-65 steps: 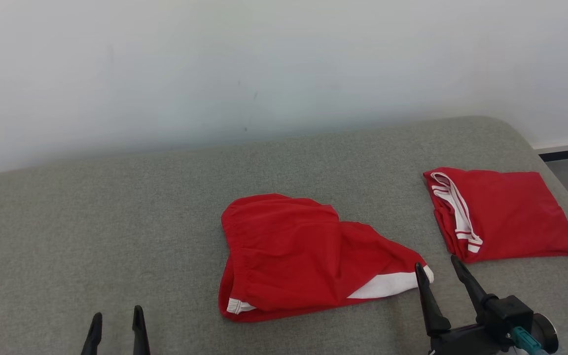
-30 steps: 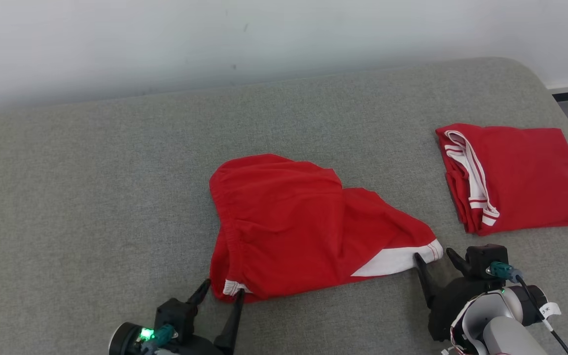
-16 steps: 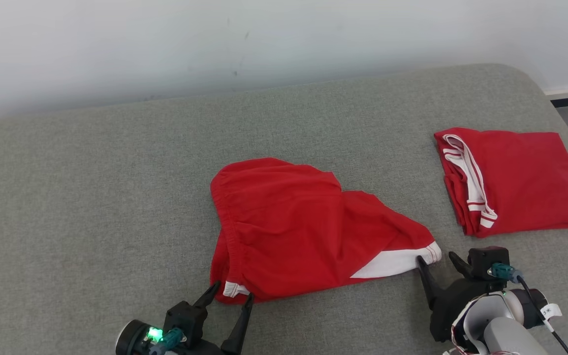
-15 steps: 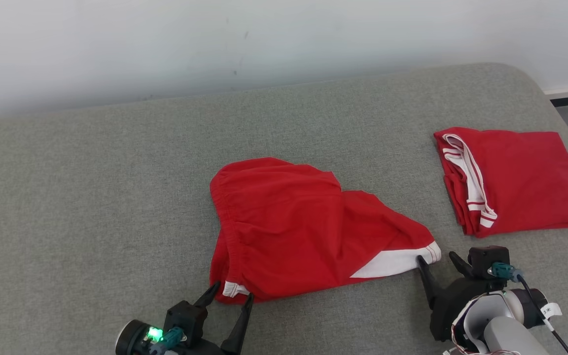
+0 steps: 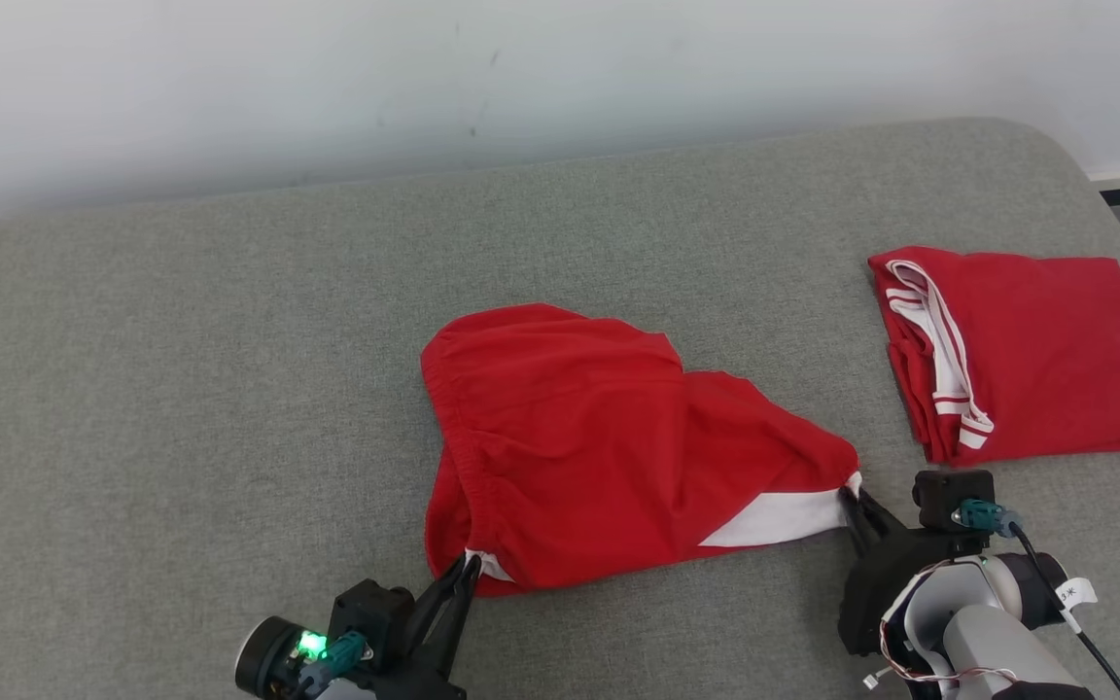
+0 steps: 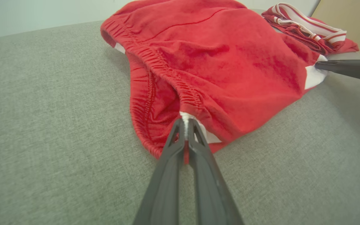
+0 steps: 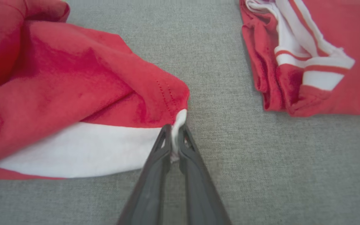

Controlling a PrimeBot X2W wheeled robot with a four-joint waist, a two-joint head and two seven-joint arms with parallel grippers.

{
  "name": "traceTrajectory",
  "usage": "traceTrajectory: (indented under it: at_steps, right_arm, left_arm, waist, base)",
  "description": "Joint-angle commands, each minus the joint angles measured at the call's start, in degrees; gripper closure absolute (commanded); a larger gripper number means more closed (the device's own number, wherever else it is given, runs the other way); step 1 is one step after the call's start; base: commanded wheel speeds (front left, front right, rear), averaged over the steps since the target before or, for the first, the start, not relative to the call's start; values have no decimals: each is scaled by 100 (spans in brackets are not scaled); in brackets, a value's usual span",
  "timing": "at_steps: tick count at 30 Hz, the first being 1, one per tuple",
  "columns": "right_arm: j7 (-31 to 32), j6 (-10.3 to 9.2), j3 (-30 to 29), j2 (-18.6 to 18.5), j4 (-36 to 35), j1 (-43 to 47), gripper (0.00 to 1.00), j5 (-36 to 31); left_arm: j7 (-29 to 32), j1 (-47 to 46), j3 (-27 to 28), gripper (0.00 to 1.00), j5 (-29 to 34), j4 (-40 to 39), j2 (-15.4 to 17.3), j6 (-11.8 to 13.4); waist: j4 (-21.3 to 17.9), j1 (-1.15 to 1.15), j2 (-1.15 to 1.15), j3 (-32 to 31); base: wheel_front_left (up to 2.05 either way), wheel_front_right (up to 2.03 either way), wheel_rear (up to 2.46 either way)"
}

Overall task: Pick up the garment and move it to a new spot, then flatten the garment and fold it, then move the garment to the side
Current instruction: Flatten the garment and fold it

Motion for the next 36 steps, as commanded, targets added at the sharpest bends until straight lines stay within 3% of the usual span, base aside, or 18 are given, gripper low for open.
traceTrajectory:
  at_steps: [1,12,21,26,28,36]
  right_arm:
    - [-49,-17,25,-4,17,-45,100,61]
    - [-424,-17,130,-105,-368,-21,100,549]
    - [-58,-17,261,-297,-1796,-147,100,1392]
    - [523,-17,217,-356,-2544,-541,100,1814]
    - [748,-17,100,-197,-2631,-831,100,2056]
    - [1196,-17,-511,476,-1891,-2905,100,2495]
  left_arm:
    - [-22,-53,-25,100,-66,13,17,-31]
    - [-133,-110,253,100,-707,-441,-104,-18]
    - [146,-598,479,100,-1739,-1430,-179,-20]
    - [724,-1341,595,100,-2394,-1766,43,-22]
    - [941,-1730,671,100,-2585,-1776,178,-22]
    - [1644,-3829,1381,100,-2903,-1607,906,63]
  waist:
    - [4,0,0,3]
    - [0,0,0,-154]
    - [-20,0,0,-234]
    - [-156,0,0,29]
    - [-241,0,0,245]
    - [-695,0,0,1778]
  base:
    - [0,0,0]
    - [0,0,0]
    - [0,0,0]
    - [0,0,0]
    - [0,0,0]
    - [0,0,0]
